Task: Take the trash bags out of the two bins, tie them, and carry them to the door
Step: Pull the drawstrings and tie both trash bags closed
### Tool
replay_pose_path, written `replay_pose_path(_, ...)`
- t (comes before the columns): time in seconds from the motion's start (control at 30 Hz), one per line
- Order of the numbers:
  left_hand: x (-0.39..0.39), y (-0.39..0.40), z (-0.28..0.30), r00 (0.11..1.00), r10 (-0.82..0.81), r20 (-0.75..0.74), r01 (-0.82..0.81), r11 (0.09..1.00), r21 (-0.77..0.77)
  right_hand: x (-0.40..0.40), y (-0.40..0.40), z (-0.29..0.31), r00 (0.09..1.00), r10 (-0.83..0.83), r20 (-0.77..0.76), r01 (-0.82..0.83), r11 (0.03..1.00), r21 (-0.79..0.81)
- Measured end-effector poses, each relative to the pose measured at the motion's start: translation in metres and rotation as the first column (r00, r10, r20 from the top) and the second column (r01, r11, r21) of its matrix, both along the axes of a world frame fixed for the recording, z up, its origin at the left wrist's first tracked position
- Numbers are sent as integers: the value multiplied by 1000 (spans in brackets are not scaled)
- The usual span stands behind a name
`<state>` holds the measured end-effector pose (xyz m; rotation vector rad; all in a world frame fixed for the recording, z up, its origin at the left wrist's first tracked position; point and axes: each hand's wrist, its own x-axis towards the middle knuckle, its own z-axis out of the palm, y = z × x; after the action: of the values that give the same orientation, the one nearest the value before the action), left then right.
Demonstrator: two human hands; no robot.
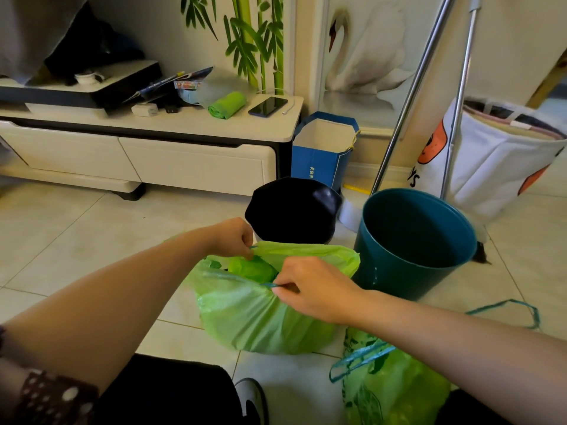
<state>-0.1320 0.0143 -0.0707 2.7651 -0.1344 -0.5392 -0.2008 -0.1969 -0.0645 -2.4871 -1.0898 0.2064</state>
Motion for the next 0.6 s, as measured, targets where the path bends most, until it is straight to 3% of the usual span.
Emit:
replay_pose_path(0.13, -7, 5, 19, 975, 223, 10, -208, 925, -319, 4, 4, 6, 994, -110, -27, 113, 983, 143)
replay_pose_path(0.27, -12, 10, 40, 912, 407, -60, -358, 714, -602, 6, 4, 21, 981, -188, -54, 196, 936, 293)
replay_pose_path(0.43, -13, 11, 63, 852, 523, -29, -373, 566, -735, 8, -8, 47, 969, -210, -133, 246, 885, 395)
replay_pose_path(0.6, -18, -8, 82, 859, 512, 15, -296, 520, -801, 19, -12, 72, 941, -218, -260, 325, 798, 508)
